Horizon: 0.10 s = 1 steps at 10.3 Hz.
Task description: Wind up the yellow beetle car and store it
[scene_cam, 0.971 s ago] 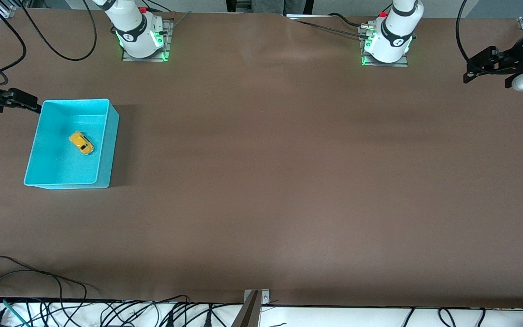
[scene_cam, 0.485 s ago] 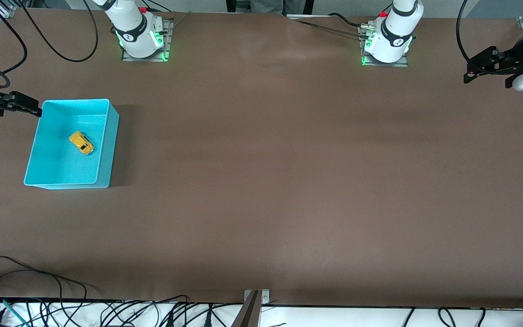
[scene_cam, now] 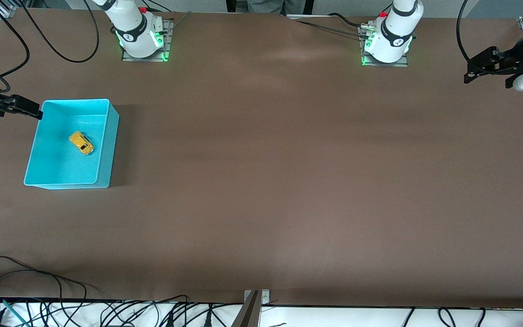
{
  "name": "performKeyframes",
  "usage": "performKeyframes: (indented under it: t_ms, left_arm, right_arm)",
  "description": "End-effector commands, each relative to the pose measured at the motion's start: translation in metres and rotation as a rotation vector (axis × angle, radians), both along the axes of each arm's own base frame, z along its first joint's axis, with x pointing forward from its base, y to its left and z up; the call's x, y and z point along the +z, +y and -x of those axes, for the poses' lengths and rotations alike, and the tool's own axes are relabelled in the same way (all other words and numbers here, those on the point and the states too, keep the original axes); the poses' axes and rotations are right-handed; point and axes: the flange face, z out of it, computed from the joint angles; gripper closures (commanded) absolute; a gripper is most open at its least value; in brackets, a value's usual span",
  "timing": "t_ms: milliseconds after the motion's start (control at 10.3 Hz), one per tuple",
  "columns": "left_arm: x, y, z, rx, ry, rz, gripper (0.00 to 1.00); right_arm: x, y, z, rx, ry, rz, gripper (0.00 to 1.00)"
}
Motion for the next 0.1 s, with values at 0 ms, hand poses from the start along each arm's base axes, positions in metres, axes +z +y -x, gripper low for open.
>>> performKeyframes:
  t_ms: [0]
  left_arm:
    - [0.0031,0.0005,0.0032,0.013,-0.01,0.018,0.0]
  right_arm:
    - [0.0064,-0.0004,-0.0052,-0.024,-0.01,0.01,0.0]
